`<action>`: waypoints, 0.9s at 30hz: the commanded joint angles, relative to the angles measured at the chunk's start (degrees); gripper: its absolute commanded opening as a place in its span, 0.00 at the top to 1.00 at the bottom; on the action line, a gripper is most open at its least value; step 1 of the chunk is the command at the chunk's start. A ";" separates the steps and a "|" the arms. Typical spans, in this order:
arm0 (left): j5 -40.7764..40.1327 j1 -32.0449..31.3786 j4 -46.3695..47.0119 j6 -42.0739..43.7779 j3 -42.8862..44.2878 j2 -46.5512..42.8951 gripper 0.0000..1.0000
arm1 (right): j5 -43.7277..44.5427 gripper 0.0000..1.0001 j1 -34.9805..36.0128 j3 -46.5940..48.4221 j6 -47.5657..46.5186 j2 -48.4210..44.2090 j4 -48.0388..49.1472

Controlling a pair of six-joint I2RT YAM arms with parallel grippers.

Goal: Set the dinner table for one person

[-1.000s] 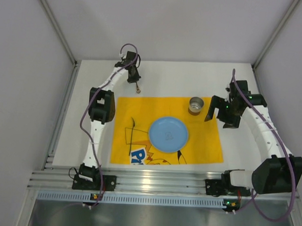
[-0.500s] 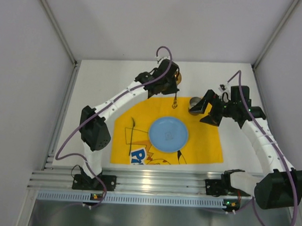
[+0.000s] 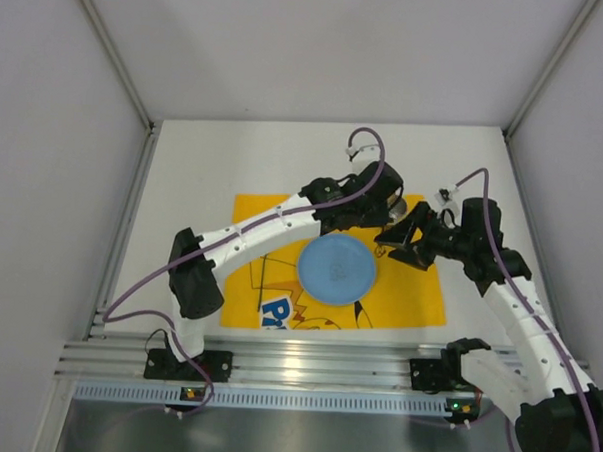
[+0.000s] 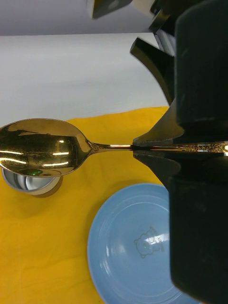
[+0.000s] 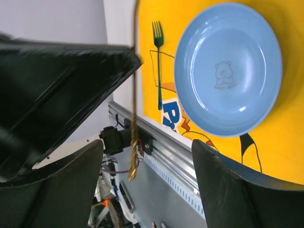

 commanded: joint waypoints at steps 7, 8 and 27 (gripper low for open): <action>-4.81 -6.51 -1.16 -4.20 4.22 -1.61 1.00 | 1.16 0.80 0.75 -3.68 0.22 -3.09 2.64; -4.73 -6.78 -1.16 -4.11 4.31 -1.52 1.00 | 1.42 0.88 0.75 -3.77 -0.04 -3.27 2.11; -8.67 -6.00 -12.33 -0.42 -13.87 -13.63 0.32 | 10.56 1.00 -0.22 -9.39 -14.10 6.92 -13.37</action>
